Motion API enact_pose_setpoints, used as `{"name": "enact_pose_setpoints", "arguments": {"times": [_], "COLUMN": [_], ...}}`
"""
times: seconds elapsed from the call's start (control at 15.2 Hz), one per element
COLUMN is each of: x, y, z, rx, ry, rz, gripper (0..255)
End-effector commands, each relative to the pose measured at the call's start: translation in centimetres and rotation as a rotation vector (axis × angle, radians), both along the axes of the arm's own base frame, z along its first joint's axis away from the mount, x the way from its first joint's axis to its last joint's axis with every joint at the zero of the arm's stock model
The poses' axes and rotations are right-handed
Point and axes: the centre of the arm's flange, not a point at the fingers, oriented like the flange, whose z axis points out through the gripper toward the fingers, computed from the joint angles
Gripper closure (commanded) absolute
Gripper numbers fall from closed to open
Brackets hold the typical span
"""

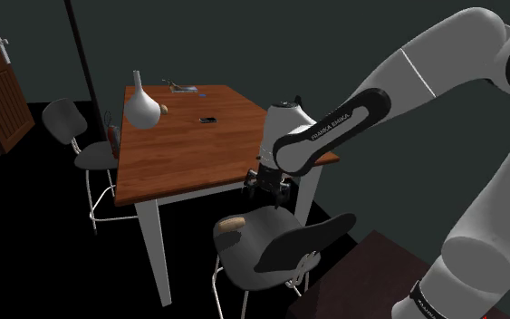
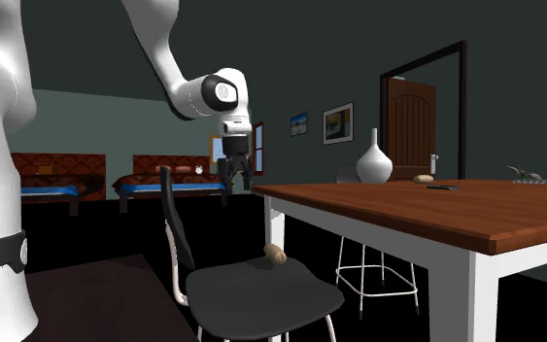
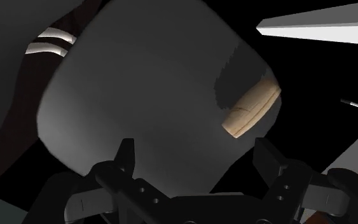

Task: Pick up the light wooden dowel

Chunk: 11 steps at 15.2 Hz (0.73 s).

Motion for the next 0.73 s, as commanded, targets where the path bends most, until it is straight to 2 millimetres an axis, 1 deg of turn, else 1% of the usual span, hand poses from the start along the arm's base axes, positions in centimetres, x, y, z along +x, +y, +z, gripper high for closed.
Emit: {"name": "enact_pose_setpoints", "arguments": {"times": [0.0, 0.33, 0.66], "x": [1.6, 5.6, 9.8], "y": [0.4, 1.6, 2.2], "z": [-2.2, -7.3, -12.3], "rx": [0.011, 0.033, 0.055], "ry": [0.001, 0.004, 0.007], "rz": [-0.066, -0.218, -0.37], "gripper": [0, 0, 0]}}
